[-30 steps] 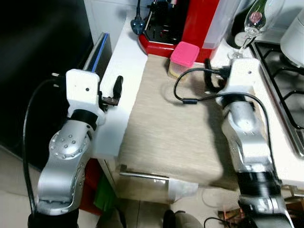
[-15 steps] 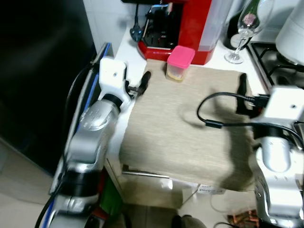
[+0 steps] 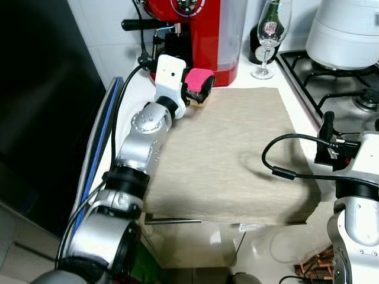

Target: Restocking fridge

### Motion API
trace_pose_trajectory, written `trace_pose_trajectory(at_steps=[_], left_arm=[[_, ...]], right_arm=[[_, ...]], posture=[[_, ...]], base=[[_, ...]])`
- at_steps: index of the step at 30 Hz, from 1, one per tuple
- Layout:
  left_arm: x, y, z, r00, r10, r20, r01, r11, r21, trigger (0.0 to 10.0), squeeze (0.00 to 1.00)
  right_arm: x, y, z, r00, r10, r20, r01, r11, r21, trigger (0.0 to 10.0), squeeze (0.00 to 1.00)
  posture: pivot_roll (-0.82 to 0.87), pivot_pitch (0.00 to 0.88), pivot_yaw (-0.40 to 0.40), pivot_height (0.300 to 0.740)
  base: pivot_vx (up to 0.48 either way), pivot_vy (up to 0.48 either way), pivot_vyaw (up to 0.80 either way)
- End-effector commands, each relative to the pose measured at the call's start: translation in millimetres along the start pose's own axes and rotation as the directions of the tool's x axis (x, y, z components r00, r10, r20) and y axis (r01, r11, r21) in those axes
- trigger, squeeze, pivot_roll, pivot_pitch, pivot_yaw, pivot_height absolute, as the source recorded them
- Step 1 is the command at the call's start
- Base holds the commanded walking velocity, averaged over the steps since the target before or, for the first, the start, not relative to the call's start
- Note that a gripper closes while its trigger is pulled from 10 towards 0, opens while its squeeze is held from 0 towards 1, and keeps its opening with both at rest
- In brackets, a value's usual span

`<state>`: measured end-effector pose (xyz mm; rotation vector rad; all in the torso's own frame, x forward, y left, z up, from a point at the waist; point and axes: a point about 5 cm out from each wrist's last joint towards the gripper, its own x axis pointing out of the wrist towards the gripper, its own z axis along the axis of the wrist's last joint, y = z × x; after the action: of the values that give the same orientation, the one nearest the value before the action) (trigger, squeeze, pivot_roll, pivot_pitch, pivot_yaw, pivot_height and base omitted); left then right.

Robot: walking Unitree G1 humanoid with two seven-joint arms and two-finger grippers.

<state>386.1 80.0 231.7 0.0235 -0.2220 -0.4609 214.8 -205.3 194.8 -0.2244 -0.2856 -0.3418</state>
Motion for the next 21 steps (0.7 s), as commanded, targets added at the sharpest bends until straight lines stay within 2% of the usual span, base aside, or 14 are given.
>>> trace_pose_trajectory(at_steps=[1, 5, 6, 9, 15, 17, 21], left_arm=[[1.2, 9.6, 2.1, 0.999, 0.043, -0.004, -0.043, 0.999, -0.014, 10.0, 1.00], [5.7, 10.0, -5.7, 0.997, 0.060, -0.042, -0.062, 0.997, -0.055, 10.0, 1.00], [8.2, 9.0, -8.7, 0.996, 0.070, -0.056, -0.074, 0.995, -0.070, 10.0, 0.00], [13.6, 4.0, -12.4, 0.994, 0.082, -0.073, -0.089, 0.991, -0.102, 10.0, 0.00], [21.5, -8.1, -14.9, 0.993, 0.074, -0.094, -0.085, 0.990, -0.114, 10.0, 0.00], [24.5, -13.4, -16.0, 0.992, 0.071, -0.106, -0.083, 0.989, -0.118, 10.0, 0.00], [24.6, -14.5, -21.0, 0.986, 0.093, -0.136, -0.109, 0.988, -0.111, 10.0, 0.00]], right_arm=[[-1.4, 3.3, 4.5, 1.000, 0.010, 0.009, -0.010, 1.000, 0.007, 10.0, 0.00], [-1.9, 5.3, 5.3, 1.000, 0.022, 0.009, -0.022, 1.000, 0.009, 10.0, 0.00], [-1.8, 6.5, 5.7, 1.000, 0.027, 0.010, -0.027, 1.000, 0.012, 10.0, 0.00], [-2.8, 9.2, 8.1, 0.999, 0.045, 0.019, -0.046, 0.999, 0.025, 10.0, 0.00], [-10.0, 14.6, 9.7, 0.995, 0.095, 0.012, -0.096, 0.994, 0.057, 10.0, 0.00], [-15.0, 18.8, 12.0, 0.990, 0.144, 0.009, -0.144, 0.986, 0.086, 10.0, 0.00], [-21.0, 29.4, 12.3, 0.965, 0.261, -0.013, -0.256, 0.954, 0.155, 10.0, 0.00]], posture=[[-0.30, 0.033, 0.133, 0.740], [-0.30, 0.036, 0.131, 0.740], [-0.30, 0.038, 0.130, 0.740], [-0.31, 0.048, 0.132, 0.740], [-0.32, 0.065, 0.131, 0.740], [-0.33, 0.081, 0.127, 0.740], [-0.34, 0.092, 0.122, 0.740]], base=[[0.000, 0.000, 0.00], [0.000, 0.000, 0.00], [0.000, 0.000, 0.00], [0.000, 0.000, 0.00], [0.000, 0.000, 0.00], [0.000, 0.000, 0.00], [0.000, 0.000, 0.00]])
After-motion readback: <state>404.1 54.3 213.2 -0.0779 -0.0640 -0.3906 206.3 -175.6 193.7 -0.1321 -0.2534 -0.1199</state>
